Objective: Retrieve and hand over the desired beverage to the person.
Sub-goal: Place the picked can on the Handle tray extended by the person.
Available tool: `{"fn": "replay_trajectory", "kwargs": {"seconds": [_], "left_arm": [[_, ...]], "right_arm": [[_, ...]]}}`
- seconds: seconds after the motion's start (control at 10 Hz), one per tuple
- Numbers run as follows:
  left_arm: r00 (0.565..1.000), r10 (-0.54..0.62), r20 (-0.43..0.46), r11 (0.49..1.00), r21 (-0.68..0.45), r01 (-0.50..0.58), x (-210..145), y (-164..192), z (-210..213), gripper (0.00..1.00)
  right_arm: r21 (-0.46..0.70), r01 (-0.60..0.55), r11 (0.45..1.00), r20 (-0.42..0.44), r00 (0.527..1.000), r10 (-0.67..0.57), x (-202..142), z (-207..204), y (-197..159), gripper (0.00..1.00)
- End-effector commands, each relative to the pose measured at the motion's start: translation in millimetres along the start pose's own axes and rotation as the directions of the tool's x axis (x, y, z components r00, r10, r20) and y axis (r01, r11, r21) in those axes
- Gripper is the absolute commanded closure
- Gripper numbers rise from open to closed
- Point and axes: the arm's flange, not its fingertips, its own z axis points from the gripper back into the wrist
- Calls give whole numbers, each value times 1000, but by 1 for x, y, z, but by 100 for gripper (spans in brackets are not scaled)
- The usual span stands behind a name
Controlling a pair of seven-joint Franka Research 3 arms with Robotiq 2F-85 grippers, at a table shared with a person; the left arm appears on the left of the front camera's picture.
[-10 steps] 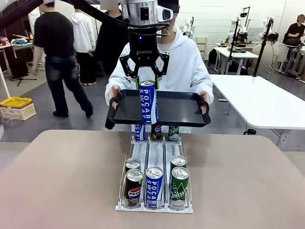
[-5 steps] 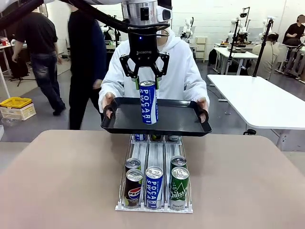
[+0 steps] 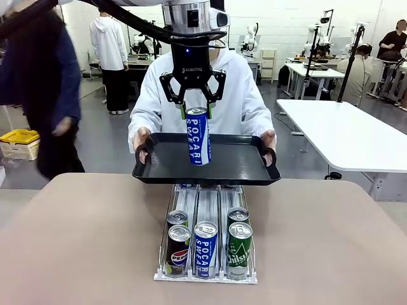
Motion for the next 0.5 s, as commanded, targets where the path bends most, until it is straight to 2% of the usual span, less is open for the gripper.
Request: {"fn": "replay_trajectory", "kwargs": {"seconds": [0.0,0.3,0.4], "left_arm": [[1000,10,7,1000,4,-10,-5,2,5,100],[1000,10,7,1000,4,-10,-5,2,5,100],[1000,0,0,1000,0,0,0,0,0,42]], "right_arm": [[15,-9,1000,4,1000,9,-1,-1,-1,0],[15,-9,1000,4,1000,9,-1,-1,-1,0],[15,-9,1000,4,1000,9,-1,-1,-1,0]]}}
